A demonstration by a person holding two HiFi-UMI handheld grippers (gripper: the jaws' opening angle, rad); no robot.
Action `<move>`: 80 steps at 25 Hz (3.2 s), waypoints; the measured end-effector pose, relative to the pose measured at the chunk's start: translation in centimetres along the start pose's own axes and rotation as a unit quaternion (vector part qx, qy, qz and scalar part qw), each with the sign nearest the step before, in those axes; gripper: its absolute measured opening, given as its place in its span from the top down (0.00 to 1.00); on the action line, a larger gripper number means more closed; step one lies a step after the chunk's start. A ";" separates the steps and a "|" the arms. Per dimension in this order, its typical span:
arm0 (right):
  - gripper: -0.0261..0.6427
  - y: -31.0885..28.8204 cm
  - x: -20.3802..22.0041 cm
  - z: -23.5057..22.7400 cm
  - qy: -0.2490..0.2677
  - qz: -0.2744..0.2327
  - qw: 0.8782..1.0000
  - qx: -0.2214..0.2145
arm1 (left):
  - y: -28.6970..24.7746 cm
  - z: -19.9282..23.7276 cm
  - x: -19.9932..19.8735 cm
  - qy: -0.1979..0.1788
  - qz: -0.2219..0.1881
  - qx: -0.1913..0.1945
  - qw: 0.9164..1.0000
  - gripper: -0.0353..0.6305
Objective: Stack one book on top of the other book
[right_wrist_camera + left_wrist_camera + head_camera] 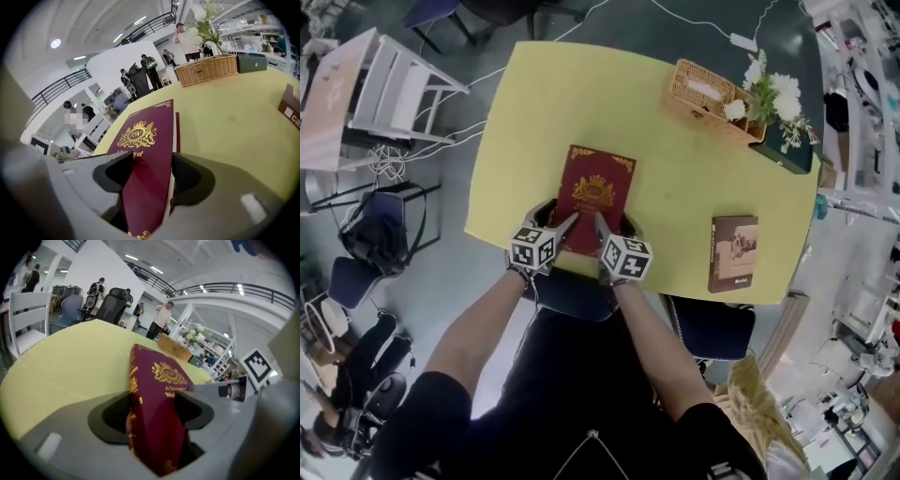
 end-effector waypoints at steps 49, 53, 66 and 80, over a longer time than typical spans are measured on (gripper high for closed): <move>0.96 38.9 -10.0 2.4 0.105 -0.314 0.942 0.058 | 12.7 -29.6 -16.8 -0.204 -0.157 0.214 0.942 0.94; 0.96 42.5 -9.8 -1.3 0.092 -0.336 0.934 0.080 | 11.3 -33.3 -16.8 -0.218 -0.147 0.239 0.935 0.94; 0.96 49.9 -10.3 -16.9 0.052 -0.319 0.942 0.095 | 3.3 -47.0 -12.5 -0.227 -0.080 0.232 0.942 0.94; 0.78 41.1 -11.6 -33.5 0.052 -0.175 0.982 0.047 | -9.5 -50.1 -5.8 -0.154 -0.001 0.126 0.980 0.71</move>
Point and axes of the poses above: the fingertips, and each gripper's own axes: y backward along the fingers, z to its left, x out of its underside, the point moved 8 cm from there along y, backward along the fingers, and after that the axes turned 9 degrees about -y, right-handed, at the moved point
